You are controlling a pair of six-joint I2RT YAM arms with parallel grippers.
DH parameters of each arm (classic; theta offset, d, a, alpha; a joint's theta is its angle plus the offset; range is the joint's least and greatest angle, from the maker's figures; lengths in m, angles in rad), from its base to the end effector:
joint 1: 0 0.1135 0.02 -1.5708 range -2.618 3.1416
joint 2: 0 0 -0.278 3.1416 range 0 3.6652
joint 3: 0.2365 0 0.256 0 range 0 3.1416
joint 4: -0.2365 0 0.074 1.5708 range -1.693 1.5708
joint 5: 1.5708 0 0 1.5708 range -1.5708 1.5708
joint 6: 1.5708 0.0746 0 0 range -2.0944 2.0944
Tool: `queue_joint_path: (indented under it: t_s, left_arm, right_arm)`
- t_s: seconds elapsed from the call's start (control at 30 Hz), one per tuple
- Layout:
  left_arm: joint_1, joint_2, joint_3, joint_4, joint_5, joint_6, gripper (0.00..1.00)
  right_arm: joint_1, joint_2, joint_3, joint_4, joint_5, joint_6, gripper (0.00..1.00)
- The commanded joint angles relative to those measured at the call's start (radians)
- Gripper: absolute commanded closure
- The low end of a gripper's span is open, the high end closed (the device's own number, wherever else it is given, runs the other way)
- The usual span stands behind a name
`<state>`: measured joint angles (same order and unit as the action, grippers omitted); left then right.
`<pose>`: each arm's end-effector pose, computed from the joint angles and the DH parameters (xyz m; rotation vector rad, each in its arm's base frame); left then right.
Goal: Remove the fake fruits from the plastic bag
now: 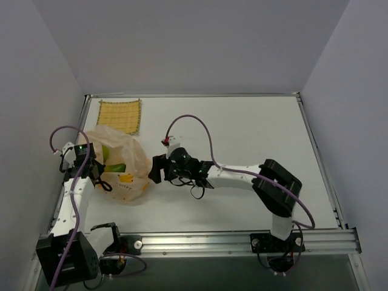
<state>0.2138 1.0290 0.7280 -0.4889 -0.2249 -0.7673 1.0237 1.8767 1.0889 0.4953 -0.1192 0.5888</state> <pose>0.2265 0.0662 0.2310 -1.1948 2.0069 -0.0089 0.2336 0.4005 0.2018 -0.5305 1.9803 1.1831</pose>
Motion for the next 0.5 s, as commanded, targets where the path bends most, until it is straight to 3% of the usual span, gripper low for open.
queue_joint_path:
  t_s: [0.0, 0.2, 0.37, 0.47]
  left_arm:
    - [-0.007, -0.020, -0.015, 0.012, -0.004, -0.029, 0.98]
    - [-0.010, -0.082, -0.012, -0.025, -0.028, -0.033, 0.98]
    - [-0.010, -0.147, -0.021, -0.056, -0.048, -0.027, 0.97]
    - [-0.010, -0.167, -0.035, -0.062, -0.041, -0.026, 0.97]
  right_arm:
    - [0.001, -0.203, 0.061, -0.135, 0.044, -0.141, 0.21]
    - [0.009, -0.297, 0.153, -0.187, 0.020, -0.196, 0.00]
    - [0.051, -0.222, 0.278, -0.207, -0.051, -0.190, 0.00]
    - [0.128, -0.218, 0.338, -0.205, 0.019, -0.253, 0.23]
